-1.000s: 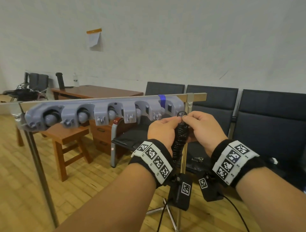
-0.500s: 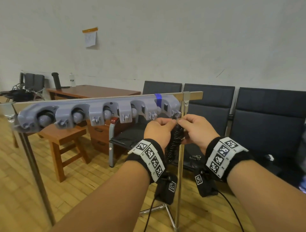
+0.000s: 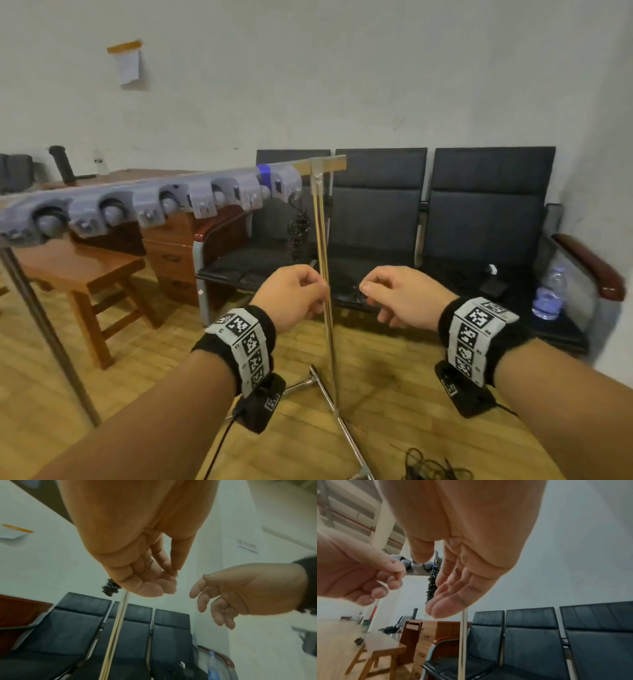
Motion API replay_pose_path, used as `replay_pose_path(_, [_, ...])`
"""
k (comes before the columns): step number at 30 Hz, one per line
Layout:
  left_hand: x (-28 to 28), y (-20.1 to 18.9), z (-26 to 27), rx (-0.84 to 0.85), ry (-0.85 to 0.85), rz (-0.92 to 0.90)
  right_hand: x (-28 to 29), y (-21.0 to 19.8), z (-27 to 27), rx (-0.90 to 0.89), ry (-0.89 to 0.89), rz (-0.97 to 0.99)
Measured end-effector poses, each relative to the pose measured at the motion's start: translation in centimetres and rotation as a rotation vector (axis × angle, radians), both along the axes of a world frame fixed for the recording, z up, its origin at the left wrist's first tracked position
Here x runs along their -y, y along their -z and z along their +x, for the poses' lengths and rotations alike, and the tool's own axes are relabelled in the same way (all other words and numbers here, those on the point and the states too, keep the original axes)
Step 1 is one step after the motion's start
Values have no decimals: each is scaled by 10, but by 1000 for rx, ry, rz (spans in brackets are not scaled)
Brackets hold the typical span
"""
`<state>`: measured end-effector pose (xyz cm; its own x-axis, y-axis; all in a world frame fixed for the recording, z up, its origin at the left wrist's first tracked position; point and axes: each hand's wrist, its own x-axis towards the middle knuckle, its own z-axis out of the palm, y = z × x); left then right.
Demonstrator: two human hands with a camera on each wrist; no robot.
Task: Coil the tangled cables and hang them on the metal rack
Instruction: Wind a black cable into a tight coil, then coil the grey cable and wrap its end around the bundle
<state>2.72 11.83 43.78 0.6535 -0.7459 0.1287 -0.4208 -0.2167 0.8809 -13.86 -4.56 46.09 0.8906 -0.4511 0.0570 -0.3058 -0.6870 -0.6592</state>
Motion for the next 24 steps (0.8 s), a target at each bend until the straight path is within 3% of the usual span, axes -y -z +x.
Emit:
replay_pose_path(5, [32, 44, -49, 234, 277, 279, 32, 55, -54, -195, 11, -108])
replay_pose_path(9, [79, 114, -62, 350, 471, 531, 80, 123, -71, -355, 9, -99])
replay_pose_path(17, [170, 302, -49, 276, 682, 794, 180, 296, -80, -635, -9, -36])
replay_pose_path(24, [214, 475, -59, 148, 781, 926, 225, 445, -93, -814, -84, 23])
